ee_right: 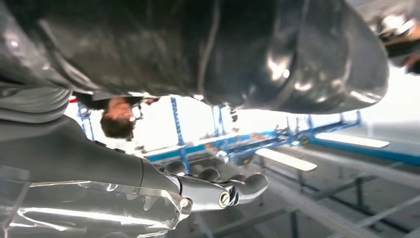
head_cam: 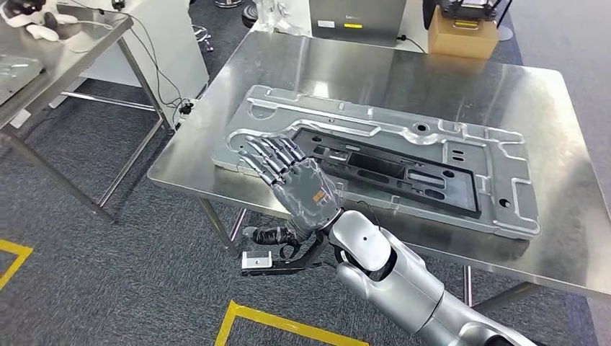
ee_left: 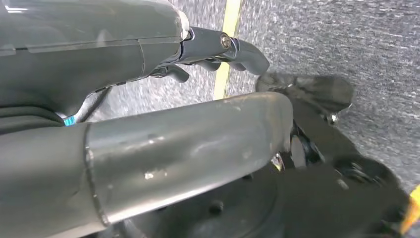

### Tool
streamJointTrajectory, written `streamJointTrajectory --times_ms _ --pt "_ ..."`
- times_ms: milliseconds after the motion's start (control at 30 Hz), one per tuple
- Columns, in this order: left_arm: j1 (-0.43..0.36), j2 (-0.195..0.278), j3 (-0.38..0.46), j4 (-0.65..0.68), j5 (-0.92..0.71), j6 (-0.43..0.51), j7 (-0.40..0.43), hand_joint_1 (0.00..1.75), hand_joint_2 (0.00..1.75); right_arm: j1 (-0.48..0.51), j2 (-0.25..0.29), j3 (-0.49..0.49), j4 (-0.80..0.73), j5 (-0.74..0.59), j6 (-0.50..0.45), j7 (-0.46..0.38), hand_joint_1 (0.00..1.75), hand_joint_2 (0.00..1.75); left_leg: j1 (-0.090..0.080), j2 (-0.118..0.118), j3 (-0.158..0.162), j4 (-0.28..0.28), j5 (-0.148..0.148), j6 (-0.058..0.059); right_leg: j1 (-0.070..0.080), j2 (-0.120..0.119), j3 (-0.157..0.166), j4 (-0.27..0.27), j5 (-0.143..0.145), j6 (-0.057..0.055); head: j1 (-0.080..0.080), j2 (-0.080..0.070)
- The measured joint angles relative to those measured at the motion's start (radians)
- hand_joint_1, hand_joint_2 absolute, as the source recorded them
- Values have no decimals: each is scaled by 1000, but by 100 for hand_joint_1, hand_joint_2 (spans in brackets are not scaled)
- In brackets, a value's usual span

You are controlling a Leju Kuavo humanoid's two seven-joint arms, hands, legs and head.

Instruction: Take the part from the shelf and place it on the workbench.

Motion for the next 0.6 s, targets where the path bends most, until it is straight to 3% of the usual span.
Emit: streamJointTrajectory --times_ms 33,67,133,200,267,333,400,467,500,533,567,600 --pt "1 0 2 0 2 0 0 0 0 0 1 4 1 0 1 1 0 0 -1 3 -24 41 -7 2 6 -13 1 1 -3 -4 0 0" --pt "2 0 5 0 4 -1 -1 0 0 1 4 9 3 1 2 2 0 0 -3 6 -29 43 7 5 11 -24 4 2 -6 -7 0 0" --pt "5 2 9 0 9 -1 -4 0 0 -1 15 15 7 6 6 4 0 0 -11 21 20 -62 79 18 19 -45 13 2 -12 -9 0 0" --pt "4 5 13 0 11 -3 -8 0 0 -5 30 21 13 14 12 9 0 0 -25 58 79 -184 127 36 28 -64 21 4 -20 -6 0 0" --pt "2 7 15 0 11 -4 -10 0 0 -12 44 28 20 21 17 13 0 0 -36 71 95 -225 133 47 33 -83 23 5 -24 1 1 0" --pt "3 6 19 0 11 -4 -10 0 0 -17 56 35 28 25 19 15 0 0 -32 50 95 -233 139 54 33 -95 26 6 -29 9 1 0" --pt "5 6 25 0 10 -4 -10 0 0 -23 67 39 36 30 18 16 0 0 -24 31 99 -241 146 62 27 -57 13 44 -59 21 1 0" --pt "5 5 28 0 9 -4 -10 0 0 -25 71 43 43 33 17 18 0 0 -22 11 98 -244 149 67 18 -6 -40 158 -120 32 1 0" --pt "4 5 29 0 9 -4 -10 0 0 -22 71 44 47 34 17 19 0 0 -22 0 97 -243 149 68 14 3 -73 224 -145 35 1 0" --pt "4 5 30 0 9 -4 -10 0 0 -19 70 46 52 34 17 20 0 0 -21 -13 97 -242 149 69 11 6 -99 272 -156 37 1 0" --pt "4 5 30 0 8 -4 -10 0 0 -17 70 49 56 35 17 21 0 0 -21 -26 96 -240 149 68 8 8 -110 284 -145 39 1 0" --pt "4 5 31 0 8 -4 -10 0 0 -16 70 51 58 35 17 21 0 0 -19 -40 97 -238 148 67 5 10 -101 256 -116 40 1 0"
